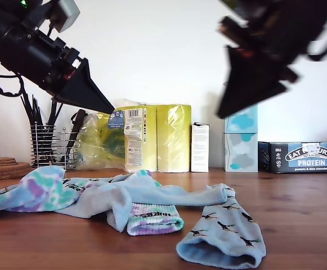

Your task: Pair up the socks based on colour and pattern, by placing each sock on top of its pair

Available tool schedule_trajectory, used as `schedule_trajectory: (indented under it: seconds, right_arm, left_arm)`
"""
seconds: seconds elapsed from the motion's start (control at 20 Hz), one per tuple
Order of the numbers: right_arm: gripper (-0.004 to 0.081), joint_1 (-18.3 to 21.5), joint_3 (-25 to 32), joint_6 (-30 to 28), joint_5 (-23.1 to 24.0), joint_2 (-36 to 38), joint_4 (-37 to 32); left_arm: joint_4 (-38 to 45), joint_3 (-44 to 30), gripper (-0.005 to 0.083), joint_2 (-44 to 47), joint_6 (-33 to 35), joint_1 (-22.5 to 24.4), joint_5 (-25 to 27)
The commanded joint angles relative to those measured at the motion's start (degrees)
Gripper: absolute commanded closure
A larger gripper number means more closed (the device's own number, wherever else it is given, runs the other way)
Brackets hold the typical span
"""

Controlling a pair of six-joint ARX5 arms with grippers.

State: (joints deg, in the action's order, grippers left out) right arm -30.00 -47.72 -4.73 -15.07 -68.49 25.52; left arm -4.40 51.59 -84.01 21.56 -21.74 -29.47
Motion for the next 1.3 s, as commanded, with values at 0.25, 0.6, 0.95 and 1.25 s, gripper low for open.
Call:
schedule_trajectory:
  seconds: [0.25,0.6,0.95,1.25]
  right_arm:
    - [0.0783,-5.46,0.04,9.86,2.12,29.48,23.65]
    - [0.0783,-5.73,-9.11,10.45,2.21,34.25,40.39]
    - [0.0783,-5.7,-9.4,6.1,5.2,33.33,40.63]
    - [0.0783,-5.7,-9.4,2.45,6.88,31.61,40.52]
  left_arm:
    - [-14.93,16.48,0.0797,-16.79,3.58,-0.96,-0.87]
    - [-27.76,34.71,0.0435,-32.85,6.84,-3.37,5.53]
    - [-27.06,36.15,0.0281,-38.29,11.06,-5.07,13.09]
    - [-34.4,37.09,0.0797,-38.14,11.39,-5.01,17.09]
